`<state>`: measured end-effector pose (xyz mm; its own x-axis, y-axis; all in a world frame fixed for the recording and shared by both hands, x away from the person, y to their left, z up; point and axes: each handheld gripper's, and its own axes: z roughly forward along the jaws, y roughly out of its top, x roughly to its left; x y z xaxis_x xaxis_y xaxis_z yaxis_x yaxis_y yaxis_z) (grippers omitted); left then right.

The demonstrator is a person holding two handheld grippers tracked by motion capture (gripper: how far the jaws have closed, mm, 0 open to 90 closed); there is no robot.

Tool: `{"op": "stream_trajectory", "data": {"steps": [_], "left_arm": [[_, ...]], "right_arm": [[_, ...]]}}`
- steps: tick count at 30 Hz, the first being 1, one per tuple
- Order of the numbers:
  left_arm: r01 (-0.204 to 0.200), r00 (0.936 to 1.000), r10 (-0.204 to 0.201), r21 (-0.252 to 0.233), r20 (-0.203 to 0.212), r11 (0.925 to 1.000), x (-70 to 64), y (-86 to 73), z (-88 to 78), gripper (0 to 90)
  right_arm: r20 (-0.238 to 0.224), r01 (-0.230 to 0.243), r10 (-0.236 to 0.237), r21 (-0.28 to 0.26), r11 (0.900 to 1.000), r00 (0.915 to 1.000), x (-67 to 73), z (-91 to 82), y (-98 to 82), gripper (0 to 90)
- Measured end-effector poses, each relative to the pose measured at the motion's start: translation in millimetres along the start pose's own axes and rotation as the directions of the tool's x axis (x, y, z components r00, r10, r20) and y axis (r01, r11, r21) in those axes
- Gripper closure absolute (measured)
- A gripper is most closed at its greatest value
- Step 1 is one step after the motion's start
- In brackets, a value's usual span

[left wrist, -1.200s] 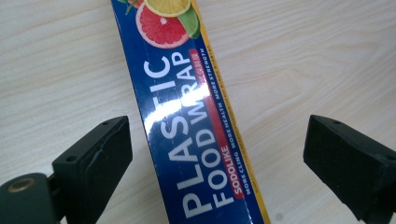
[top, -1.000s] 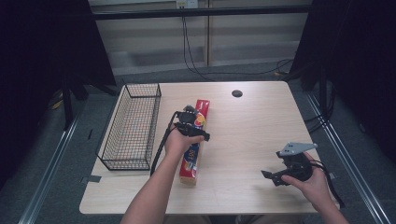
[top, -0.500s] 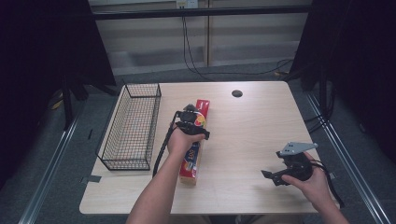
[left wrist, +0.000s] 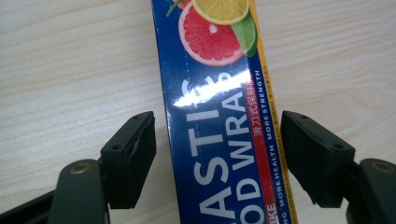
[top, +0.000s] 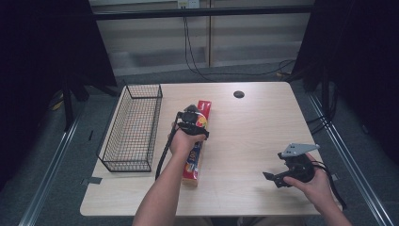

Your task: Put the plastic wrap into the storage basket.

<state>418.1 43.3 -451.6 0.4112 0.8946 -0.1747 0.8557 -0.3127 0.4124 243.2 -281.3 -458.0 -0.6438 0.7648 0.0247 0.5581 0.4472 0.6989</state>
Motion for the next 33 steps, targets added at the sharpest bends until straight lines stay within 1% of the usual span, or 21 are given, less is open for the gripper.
{"op": "stream_trajectory", "data": {"steps": [1, 3, 4, 5, 8, 9, 10, 11, 12, 13, 14, 16, 19, 21, 22, 23, 24, 26, 29, 31, 33], "left_arm": [[-0.005, 1.0000, 0.005, 0.009, 0.001, 0.9999, -0.3, 0.0, 2.2, 30.1], [-0.001, 1.0000, 0.001, 0.018, 0.002, 0.9998, -2.4, 0.6, 2.8, 32.1], [-0.005, 1.0000, 0.005, 0.014, -0.005, 0.9999, -3.9, 1.1, 3.4, 35.0], [-0.008, 0.9998, 0.009, 0.025, -0.017, 0.9997, -4.8, 2.0, 2.9, 35.3], [-0.001, 0.9997, 0.002, 0.039, -0.022, 0.9993, -6.2, 3.7, 2.9, 36.5], [0.026, 0.9992, -0.025, 0.053, -0.032, 0.9983, -7.5, 5.2, 3.0, 37.1], [0.041, 0.9985, -0.039, 0.058, -0.040, 0.9975, -8.3, 5.5, 3.2, 37.4], [0.054, 0.9978, -0.051, 0.059, -0.043, 0.9968, -8.6, 6.0, 3.5, 37.7], [0.054, 0.9978, -0.051, 0.059, -0.043, 0.9968, -8.6, 6.0, 3.5, 38.1], [0.055, 0.9977, -0.052, 0.071, -0.044, 0.9959, -8.5, 6.4, 2.8, 38.4], [0.080, 0.9958, -0.077, 0.072, -0.049, 0.9942, -10.1, 6.1, 2.6, 39.0], [0.082, 0.9951, -0.077, 0.076, -0.062, 0.9938, -11.1, 6.6, 2.3, 40.1], [0.079, 0.9952, -0.072, 0.102, -0.066, 0.9917, -12.3, 8.1, 1.1, 41.8], [0.078, 0.9952, -0.071, 0.108, -0.066, 0.9910, -12.3, 8.4, 0.6, 42.4], [0.072, 0.9952, -0.062, 0.130, -0.076, 0.9890, -12.7, 8.9, -0.2, 42.7], [0.072, 0.9952, -0.062, 0.130, -0.076, 0.9890, -12.7, 8.9, -0.2, 42.8], [0.065, 0.9948, -0.054, 0.136, -0.086, 0.9886, -11.6, 8.5, -1.0, 43.0], [0.065, 0.9949, -0.053, 0.144, -0.087, 0.9875, -11.6, 8.5, -1.6, 43.1], [0.078, 0.9951, -0.067, 0.169, -0.073, 0.9825, -11.2, 8.2, -3.6, 43.4], [0.073, 0.9951, -0.060, 0.172, -0.078, 0.9824, -10.2, 7.8, -4.6, 43.5], [0.085, 0.9945, -0.073, 0.181, -0.076, 0.9798, -8.6, 8.3, -8.7, 43.8]], "right_arm": [[0.000, -0.002, 0.002, 0.001, 1.000, 1.0000, 0.2, -0.2, 0.0, 6.6], [-0.001, -0.003, 0.003, 0.000, 1.000, 1.0000, 0.3, -0.4, 0.0, 6.6], [-0.001, -0.004, 0.004, -0.002, 1.000, 1.0000, 0.4, -0.5, 0.0, 6.6], [-0.003, 0.002, -0.002, -0.007, 1.000, 1.0000, 0.0, -0.2, 0.0, 6.6], [-0.001, -0.006, 0.006, 0.001, 1.000, 1.0000, 0.8, -0.6, 0.0, 6.6], [-0.004, -0.002, 0.002, -0.002, 1.000, 1.0000, 0.6, -0.2, 0.0, 6.6], [-0.003, -0.006, 0.006, 0.000, 1.000, 1.0000, 0.8, -0.6, 0.1, 6.7], [-0.004, -0.003, 0.003, -0.004, 1.000, 1.0000, 0.5, -0.3, 0.1, 6.7], [-0.004, -0.003, 0.003, -0.004, 1.000, 1.0000, 0.5, -0.3, 0.1, 6.7], [-0.003, -0.002, 0.002, -0.005, 1.000, 1.0000, 0.3, -0.7, 0.2, 6.7], [-0.004, 0.003, -0.003, -0.008, 1.000, 1.0000, -0.2, -0.6, 0.1, 6.7], [-0.002, 0.000, 0.000, -0.011, 1.000, 1.0000, -0.2, -0.9, 0.1, 6.7], [-0.005, 0.005, -0.005, -0.016, 1.000, 1.0000, -0.5, -0.9, 0.1, 6.6], [-0.005, 0.004, -0.005, -0.015, 1.000, 1.0000, -0.3, -1.0, 0.1, 6.7], [-0.006, 0.005, -0.005, -0.017, 1.000, 1.0000, -0.4, -1.0, 0.1, 6.6], [-0.006, 0.005, -0.005, -0.017, 1.000, 1.0000, -0.4, -1.0, 0.1, 6.6], [-0.009, 0.000, -0.001, -0.022, 1.000, 1.0000, -0.9, -1.6, 0.4, 6.6], [-0.004, -0.005, 0.005, -0.023, 1.000, 1.0000, -1.1, -2.1, 0.5, 6.5], [-0.001, -0.002, 0.002, -0.034, 0.999, 1.0000, -2.0, -2.7, 0.6, 6.4], [-0.002, -0.001, 0.001, -0.034, 0.999, 1.0000, -2.0, -2.9, 0.5, 6.4], [-0.002, 0.001, -0.001, -0.034, 0.999, 1.0000, -2.0, -3.3, 0.4, 6.4]]}}
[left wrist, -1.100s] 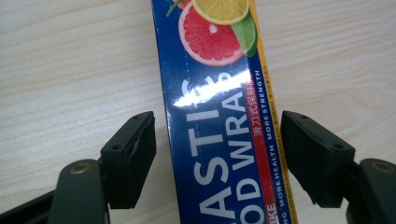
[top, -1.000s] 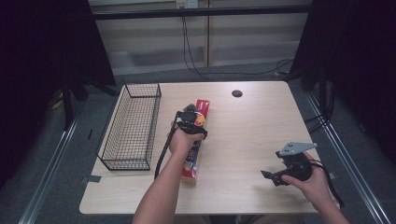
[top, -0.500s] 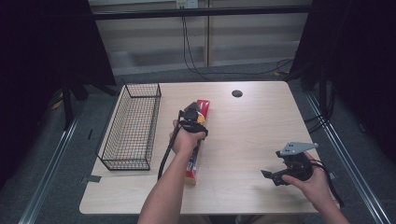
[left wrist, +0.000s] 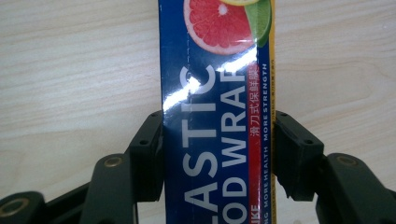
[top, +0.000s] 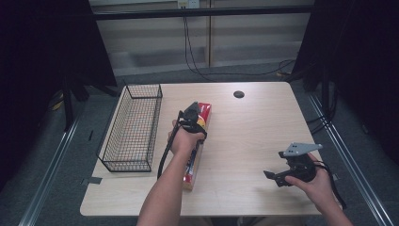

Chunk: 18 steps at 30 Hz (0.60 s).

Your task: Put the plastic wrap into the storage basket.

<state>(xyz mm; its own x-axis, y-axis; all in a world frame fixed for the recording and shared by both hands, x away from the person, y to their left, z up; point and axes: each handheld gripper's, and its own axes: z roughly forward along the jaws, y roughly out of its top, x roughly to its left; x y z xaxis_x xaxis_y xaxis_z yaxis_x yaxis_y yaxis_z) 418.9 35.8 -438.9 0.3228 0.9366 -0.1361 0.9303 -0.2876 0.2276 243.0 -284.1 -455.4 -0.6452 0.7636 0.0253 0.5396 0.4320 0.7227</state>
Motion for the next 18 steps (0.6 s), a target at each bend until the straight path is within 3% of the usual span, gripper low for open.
{"op": "stream_trajectory", "data": {"steps": [10, 13, 14, 18], "left_arm": [[-0.004, 0.9997, 0.005, 0.014, -0.024, 0.9999, 12.7, 1.4, -16.8, 44.3], [0.014, 0.9997, -0.014, 0.010, -0.019, 0.9998, 16.9, 1.9, -23.5, 44.3], [0.001, 0.9997, -0.001, 0.010, -0.025, 0.9999, 18.1, 2.2, -25.9, 44.3], [0.011, 0.9998, -0.011, 0.012, -0.016, 0.9999, 20.8, 3.9, -35.9, 44.3]], "right_arm": [[-0.001, -0.006, 0.006, -0.005, 1.000, 1.0000, -0.6, -0.3, 0.4, 6.4], [-0.002, -0.005, 0.005, -0.005, 1.000, 1.0000, -0.4, -0.3, 0.4, 6.4], [-0.002, -0.006, 0.006, -0.005, 1.000, 1.0000, -0.5, -0.3, 0.4, 6.5], [-0.004, -0.003, 0.003, -0.010, 1.000, 1.0000, -1.0, 0.0, 0.6, 6.4]]}}
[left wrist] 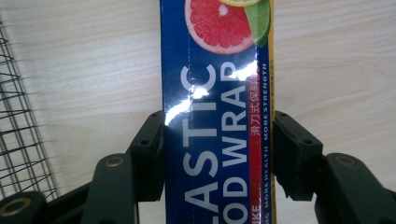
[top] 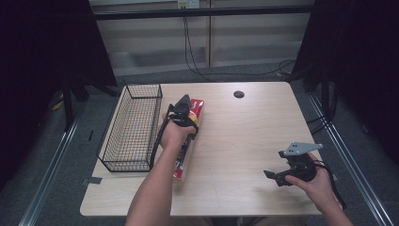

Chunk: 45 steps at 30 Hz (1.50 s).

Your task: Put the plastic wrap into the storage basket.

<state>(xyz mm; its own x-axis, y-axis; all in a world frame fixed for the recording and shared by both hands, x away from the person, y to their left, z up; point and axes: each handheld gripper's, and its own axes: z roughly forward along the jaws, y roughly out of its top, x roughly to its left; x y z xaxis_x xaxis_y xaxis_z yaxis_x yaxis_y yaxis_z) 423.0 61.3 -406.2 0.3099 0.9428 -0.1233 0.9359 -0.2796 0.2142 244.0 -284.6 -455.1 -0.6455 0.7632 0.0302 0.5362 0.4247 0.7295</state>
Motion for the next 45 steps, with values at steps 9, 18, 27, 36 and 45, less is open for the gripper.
{"op": "stream_trajectory", "data": {"steps": [9, 18, 27, 36, 45], "left_arm": [[0.011, 0.9999, -0.011, 0.005, 0.009, 0.9999, 6.6, 2.9, -19.3, 44.4], [0.020, 0.9998, -0.021, 0.006, 0.006, 0.9998, 11.0, 4.5, -32.0, 44.3], [0.033, 0.9994, -0.033, 0.008, -0.001, 0.9994, 16.0, 5.7, -44.4, 44.4], [0.057, 0.9982, -0.057, 0.002, -0.015, 0.9984, 23.9, 5.5, -56.3, 44.4], [0.074, 0.9970, -0.074, -0.007, -0.019, 0.9972, 32.3, 5.5, -70.1, 44.4]], "right_arm": [[0.003, -0.009, 0.009, -0.004, 1.000, 1.0000, -0.4, -1.5, 0.3, 6.4], [0.001, -0.011, 0.011, -0.006, 1.000, 0.9999, -0.7, -1.9, 0.4, 6.4], [0.001, -0.011, 0.011, -0.012, 1.000, 0.9999, -0.5, -2.4, 0.4, 6.4], [0.002, -0.011, 0.011, -0.014, 1.000, 0.9999, -0.7, -2.7, 0.4, 6.5], [-0.001, -0.012, 0.012, -0.014, 1.000, 0.9999, -0.6, -3.1, 0.6, 6.5]]}}
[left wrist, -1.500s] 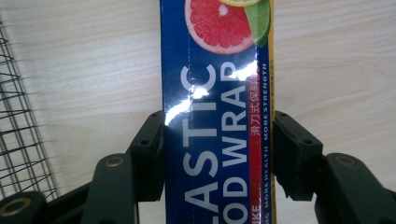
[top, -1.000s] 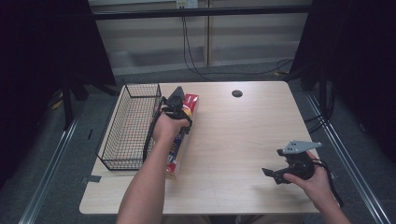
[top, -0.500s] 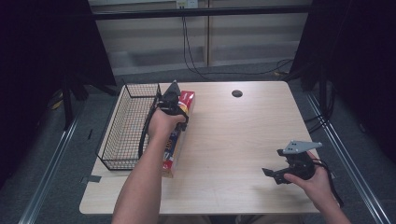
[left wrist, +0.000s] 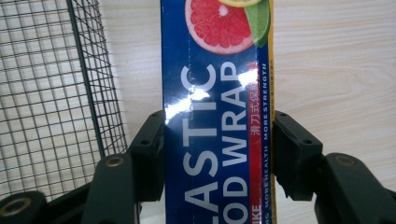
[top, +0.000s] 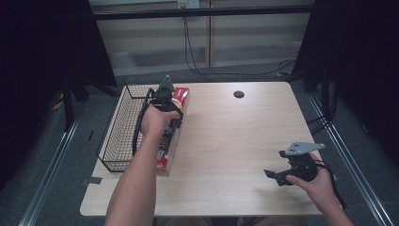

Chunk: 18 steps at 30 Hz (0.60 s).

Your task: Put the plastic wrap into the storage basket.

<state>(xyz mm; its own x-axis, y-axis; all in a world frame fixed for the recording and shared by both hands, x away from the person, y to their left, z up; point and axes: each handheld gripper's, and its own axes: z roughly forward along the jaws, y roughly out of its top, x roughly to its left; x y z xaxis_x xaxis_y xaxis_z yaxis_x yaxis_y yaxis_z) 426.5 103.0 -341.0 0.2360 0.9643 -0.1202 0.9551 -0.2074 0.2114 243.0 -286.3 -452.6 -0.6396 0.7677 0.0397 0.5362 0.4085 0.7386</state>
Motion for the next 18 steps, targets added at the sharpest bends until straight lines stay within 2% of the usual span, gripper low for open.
{"op": "stream_trajectory", "data": {"steps": [12, 16, 18], "left_arm": [[0.028, 0.9995, -0.028, -0.001, -0.015, 0.9996, 12.2, 0.2, -11.8, 44.4], [0.042, 0.9991, -0.042, -0.002, -0.007, 0.9991, 16.5, -0.3, -13.8, 44.4], [0.043, 0.9989, -0.043, -0.004, -0.017, 0.9991, 18.7, -0.4, -15.3, 44.4]], "right_arm": [[-0.006, -0.001, 0.001, 0.002, 1.000, 1.0000, 0.3, 0.1, 0.0, 6.5], [-0.009, 0.003, -0.003, 0.001, 1.000, 1.0000, 0.7, 0.4, -0.1, 6.5], [-0.009, 0.003, -0.003, 0.000, 1.000, 1.0000, 0.5, 0.2, -0.1, 6.4]]}}
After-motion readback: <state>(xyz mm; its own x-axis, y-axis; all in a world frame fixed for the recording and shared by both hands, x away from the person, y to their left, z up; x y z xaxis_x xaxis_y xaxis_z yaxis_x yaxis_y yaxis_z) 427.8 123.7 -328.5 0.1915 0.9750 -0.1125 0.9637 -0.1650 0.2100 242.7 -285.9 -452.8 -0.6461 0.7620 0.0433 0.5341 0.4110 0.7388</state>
